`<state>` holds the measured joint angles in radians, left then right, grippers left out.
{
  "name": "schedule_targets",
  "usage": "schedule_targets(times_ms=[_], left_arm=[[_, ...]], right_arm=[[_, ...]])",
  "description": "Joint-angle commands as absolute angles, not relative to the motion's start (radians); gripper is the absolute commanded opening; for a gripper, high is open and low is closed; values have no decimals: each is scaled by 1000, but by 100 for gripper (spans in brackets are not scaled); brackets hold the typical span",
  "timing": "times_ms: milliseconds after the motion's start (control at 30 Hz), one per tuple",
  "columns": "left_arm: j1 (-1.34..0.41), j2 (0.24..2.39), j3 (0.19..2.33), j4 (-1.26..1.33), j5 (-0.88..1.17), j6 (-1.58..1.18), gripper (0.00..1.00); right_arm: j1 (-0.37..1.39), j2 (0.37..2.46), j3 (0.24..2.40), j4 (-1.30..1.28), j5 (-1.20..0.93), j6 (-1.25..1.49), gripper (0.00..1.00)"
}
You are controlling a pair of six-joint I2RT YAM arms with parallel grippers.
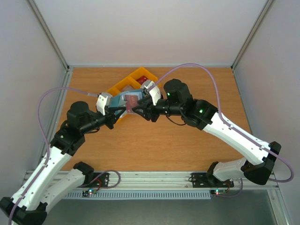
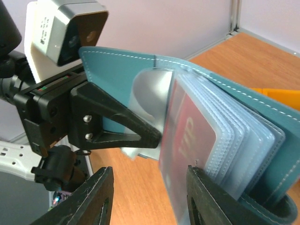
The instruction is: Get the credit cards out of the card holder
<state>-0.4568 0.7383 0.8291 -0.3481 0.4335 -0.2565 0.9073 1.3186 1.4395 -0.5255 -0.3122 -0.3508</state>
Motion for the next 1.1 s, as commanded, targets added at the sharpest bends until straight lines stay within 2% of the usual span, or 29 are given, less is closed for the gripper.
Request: schedule_targets(times_ms=[0, 400, 700, 1067], left_arm=[[-459, 713, 838, -296, 454, -245, 0], [-459, 722, 844, -298, 462, -243, 0], [-459, 719, 847, -309, 457, -230, 0], [-459, 729, 847, -302, 461, -237, 0]], right_arm=[[888, 1327, 1487, -545, -294, -334, 45], [881, 1345, 1507, -554, -340, -340, 51], [876, 1345, 1525, -591, -324, -364, 70], [877, 1398, 1559, -585, -447, -331, 69]])
